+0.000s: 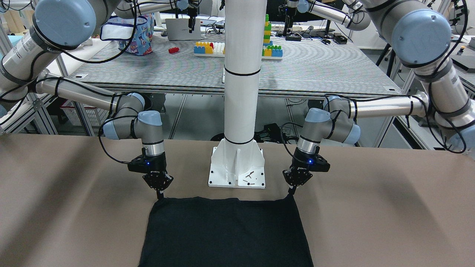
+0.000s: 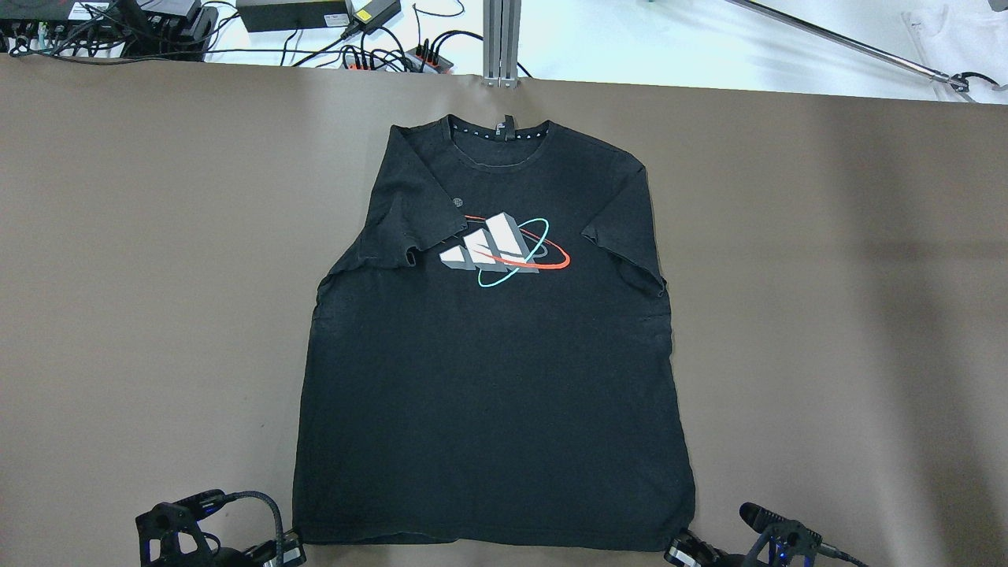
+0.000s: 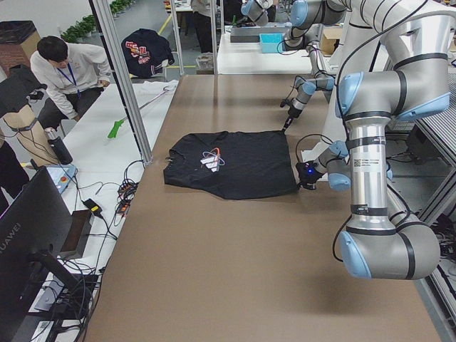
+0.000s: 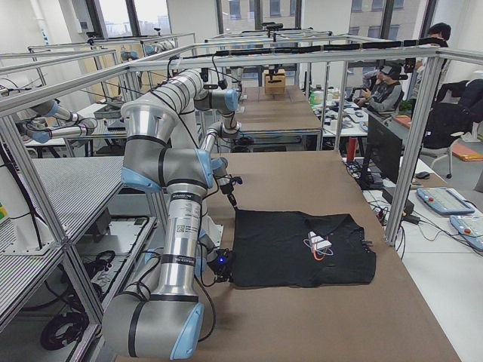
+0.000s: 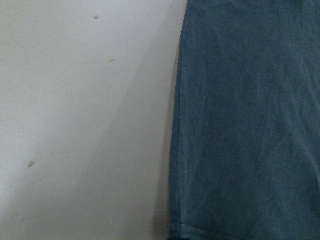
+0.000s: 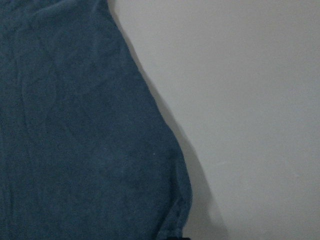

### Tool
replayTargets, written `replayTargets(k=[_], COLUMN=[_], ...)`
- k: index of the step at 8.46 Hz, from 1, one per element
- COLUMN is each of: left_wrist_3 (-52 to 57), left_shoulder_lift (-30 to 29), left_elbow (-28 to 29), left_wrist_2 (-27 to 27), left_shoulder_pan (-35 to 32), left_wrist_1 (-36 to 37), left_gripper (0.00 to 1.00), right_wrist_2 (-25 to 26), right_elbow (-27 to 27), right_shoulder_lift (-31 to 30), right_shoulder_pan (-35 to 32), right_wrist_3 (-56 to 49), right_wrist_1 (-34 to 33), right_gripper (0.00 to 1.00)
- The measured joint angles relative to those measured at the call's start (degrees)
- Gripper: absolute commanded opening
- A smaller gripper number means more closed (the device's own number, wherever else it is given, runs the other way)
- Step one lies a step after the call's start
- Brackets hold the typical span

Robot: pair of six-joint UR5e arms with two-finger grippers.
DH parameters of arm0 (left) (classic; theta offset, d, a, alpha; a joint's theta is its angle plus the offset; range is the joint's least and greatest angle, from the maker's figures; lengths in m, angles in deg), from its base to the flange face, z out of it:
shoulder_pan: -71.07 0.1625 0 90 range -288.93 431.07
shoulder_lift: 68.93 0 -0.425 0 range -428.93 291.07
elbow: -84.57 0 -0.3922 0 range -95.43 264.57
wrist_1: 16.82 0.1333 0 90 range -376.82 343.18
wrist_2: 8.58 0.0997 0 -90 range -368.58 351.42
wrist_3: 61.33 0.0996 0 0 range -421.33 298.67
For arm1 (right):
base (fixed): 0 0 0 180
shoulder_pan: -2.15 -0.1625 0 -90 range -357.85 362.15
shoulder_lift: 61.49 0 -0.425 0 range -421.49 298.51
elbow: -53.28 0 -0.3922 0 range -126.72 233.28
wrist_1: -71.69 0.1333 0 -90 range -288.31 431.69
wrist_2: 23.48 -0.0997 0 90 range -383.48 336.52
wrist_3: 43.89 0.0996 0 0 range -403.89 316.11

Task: Fold clothes
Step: 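Lift the hem with both grippers and pull it toward the robot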

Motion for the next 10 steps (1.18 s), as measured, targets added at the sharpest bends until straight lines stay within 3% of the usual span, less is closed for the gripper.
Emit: replayTargets(k=[2, 4, 8, 10], left_wrist_3=[2.9, 8.1, 18.4, 23.9], left_shoulder_lift=[-1.7, -5.9, -18.9, -24.8], left_elbow=[-5.9, -7.5, -7.6, -7.4], left_wrist_2=[-3.1, -10.8, -27.6, -36.1], left_shoulder_pan=[-2.2, -9.2, -25.3, -31.7], left_wrist_1=[6.5, 10.7, 22.5, 29.9], left_gripper=[0.0, 0.0, 0.0, 0.0], right_wrist_2=[-0.8, -5.6, -24.7, -31.9], right_elbow=[3.5, 6.9, 7.7, 7.9], right_shoulder_lift=[0.3, 1.9, 12.7, 15.2], right_shoulder_pan=[-2.6, -8.1, -26.9, -30.9], right_wrist_3=[-5.9, -14.1, -26.3, -32.5], right_wrist_1=[-0.1, -0.3, -10.6, -13.1], right_gripper=[0.0, 0.0, 0.0, 0.0])
